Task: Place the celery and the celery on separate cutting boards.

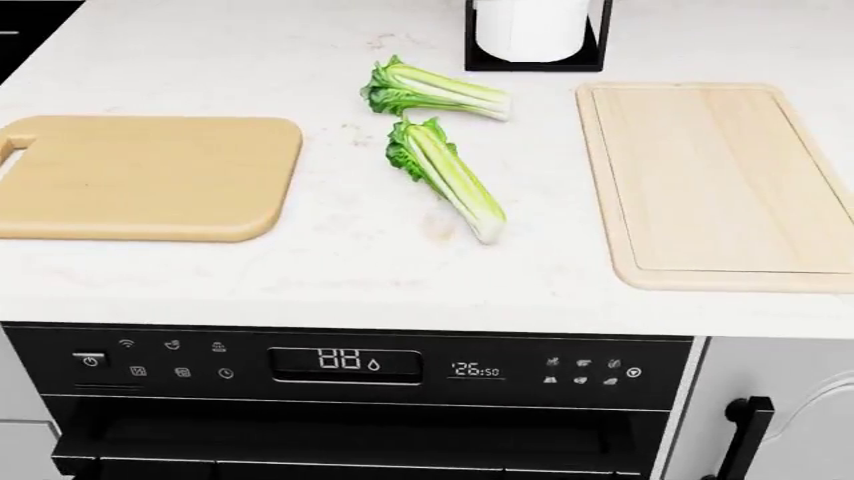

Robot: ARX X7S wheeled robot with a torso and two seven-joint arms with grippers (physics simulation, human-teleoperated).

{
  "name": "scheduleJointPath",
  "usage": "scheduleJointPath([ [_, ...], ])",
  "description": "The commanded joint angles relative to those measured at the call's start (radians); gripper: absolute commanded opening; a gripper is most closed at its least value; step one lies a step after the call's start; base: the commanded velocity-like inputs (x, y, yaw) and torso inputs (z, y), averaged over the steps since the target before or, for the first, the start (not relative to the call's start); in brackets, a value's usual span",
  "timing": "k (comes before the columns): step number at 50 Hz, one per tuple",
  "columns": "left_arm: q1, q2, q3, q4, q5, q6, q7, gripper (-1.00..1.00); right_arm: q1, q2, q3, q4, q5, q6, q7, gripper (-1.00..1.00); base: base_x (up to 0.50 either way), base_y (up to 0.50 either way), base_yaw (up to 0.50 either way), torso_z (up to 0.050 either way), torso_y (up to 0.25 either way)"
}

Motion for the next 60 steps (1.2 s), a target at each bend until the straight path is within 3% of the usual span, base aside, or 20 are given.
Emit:
scheduleJointPath([
  [1,-0.007,-0.009,0.014,-0.004,0.004,-0.019,-0.021,1.00,0.006,0.007,-0.012,0.005,0.011,0.004,0.008,1.00,0.00,0.00,0.00,0.000,0.000],
  [15,0.009,-0.034,0.033,-0.011,0.052,0.077,-0.049,1.00,0.002,0.016,-0.024,0.001,0.013,-0.002,0.024,1.00,0.00,0.00,0.00,0.001,0.000],
  [17,0.019,-0.046,0.032,0.007,0.008,0.103,-0.006,1.00,0.002,0.018,-0.026,0.000,0.010,-0.004,0.028,1.00,0.00,0.00,0.00,0.048,0.000],
  [53,0.008,-0.063,0.068,-0.002,0.026,0.086,-0.038,1.00,0.007,0.038,-0.050,-0.001,0.017,-0.007,0.062,1.00,0.00,0.00,0.00,0.050,0.000],
  [58,0.002,-0.051,0.043,-0.001,-0.065,0.032,-0.017,1.00,0.007,0.041,-0.053,-0.002,0.020,-0.006,0.064,1.00,0.00,0.00,0.00,0.024,0.000],
  [60,0.003,-0.063,0.066,0.005,0.010,0.036,-0.051,1.00,0.008,0.041,-0.053,0.000,0.023,-0.007,0.065,1.00,0.00,0.00,0.00,0.000,0.000],
])
